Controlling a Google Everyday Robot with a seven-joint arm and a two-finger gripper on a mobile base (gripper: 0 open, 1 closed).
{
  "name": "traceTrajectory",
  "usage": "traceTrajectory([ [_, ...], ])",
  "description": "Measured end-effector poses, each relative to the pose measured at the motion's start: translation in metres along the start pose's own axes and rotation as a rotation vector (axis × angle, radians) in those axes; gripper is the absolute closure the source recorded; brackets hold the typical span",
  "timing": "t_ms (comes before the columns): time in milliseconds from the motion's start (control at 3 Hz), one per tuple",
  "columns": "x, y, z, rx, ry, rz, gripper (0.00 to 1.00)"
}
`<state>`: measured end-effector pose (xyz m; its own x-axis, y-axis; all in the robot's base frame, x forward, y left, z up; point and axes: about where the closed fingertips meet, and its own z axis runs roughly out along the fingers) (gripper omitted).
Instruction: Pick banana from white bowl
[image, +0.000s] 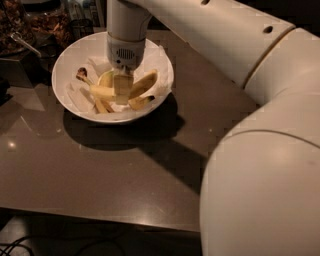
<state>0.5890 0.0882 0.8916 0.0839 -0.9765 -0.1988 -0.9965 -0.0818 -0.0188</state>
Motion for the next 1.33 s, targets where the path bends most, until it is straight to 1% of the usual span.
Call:
traceTrajectory([
  [333,-0.004,0.029,-0.036,0.053,0.005,-0.018,1.0],
  [667,-0.01,0.053,-0.063,0.085,-0.009,-0.061,1.0],
  [1000,-0.021,0.083,-0.084,0.117,-0.011,-0.149,1.0],
  [1333,-0.027,0.117,-0.095,0.131,-0.018,-0.223,1.0],
])
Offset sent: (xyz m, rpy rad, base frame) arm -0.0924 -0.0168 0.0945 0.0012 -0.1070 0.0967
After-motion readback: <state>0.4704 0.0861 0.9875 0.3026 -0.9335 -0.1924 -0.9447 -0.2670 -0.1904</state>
